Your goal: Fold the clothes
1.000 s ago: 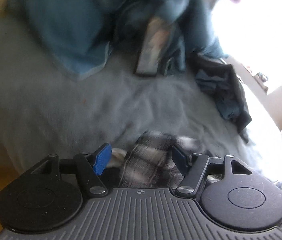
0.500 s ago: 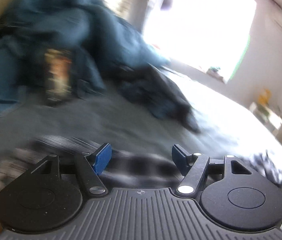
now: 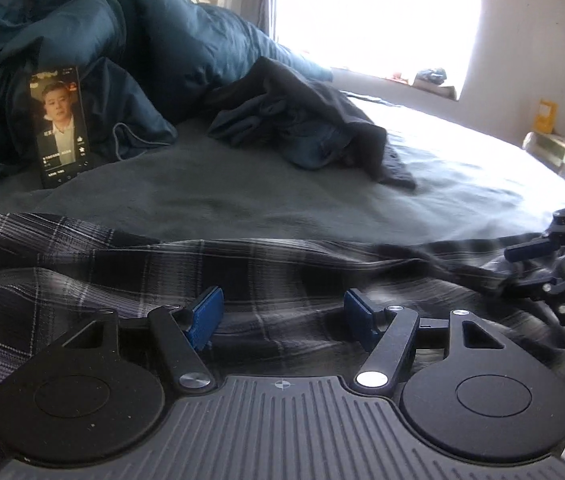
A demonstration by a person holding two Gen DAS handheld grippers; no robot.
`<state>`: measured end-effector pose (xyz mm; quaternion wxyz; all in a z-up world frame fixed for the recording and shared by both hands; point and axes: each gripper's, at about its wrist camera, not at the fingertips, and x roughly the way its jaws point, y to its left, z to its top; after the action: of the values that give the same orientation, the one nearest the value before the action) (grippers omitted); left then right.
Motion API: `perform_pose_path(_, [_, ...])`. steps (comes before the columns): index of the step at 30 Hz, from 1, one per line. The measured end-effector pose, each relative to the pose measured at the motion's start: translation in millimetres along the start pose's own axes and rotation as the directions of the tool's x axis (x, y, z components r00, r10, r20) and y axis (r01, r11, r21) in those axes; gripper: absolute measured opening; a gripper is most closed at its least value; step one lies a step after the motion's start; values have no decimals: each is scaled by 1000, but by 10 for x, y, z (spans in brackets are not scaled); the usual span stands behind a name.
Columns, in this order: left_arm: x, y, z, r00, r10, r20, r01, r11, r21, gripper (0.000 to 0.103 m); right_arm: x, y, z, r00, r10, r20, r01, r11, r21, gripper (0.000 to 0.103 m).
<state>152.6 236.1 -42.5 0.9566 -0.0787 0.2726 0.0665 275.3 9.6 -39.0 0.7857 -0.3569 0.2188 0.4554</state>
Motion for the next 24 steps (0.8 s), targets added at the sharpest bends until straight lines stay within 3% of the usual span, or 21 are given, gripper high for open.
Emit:
perform_pose_path(1, [16,11,-2,1000,9,2,-9,1000,0,67,70,-17,15,1000,3,-13,-3,1000,8,36])
perform_pose_path(2, [35,16,-7,1000,22,5,-22,1000,3,67,95,-53,26,1000,0,-20,1,999,44,15])
perform_pose_path(4, [70,26,-16,999,47,10,-47,999,9,67,95,-142,37,1000,-15,-17,17,991,131,3])
perform_pose_path(9, [104,69,-20,996,85,18,-85,996,22,67,-6,-497,9,999,-52,5,48,940,337,2])
perform_pose_path(15, [162,75,-15,992,127,13,-127,991,48,67,217,-642,26,996,-66,-67,85,931,355,2])
perform_pose_path(20, [182,100,-12,991,137,8,-137,989,54,67,451,-809,-8,995,-13,-103,58,890,453,2])
perform_pose_path(24, [97,179,52,996,92,14,-92,996,0,67,480,-987,-50,993,54,-105,13,835,551,3])
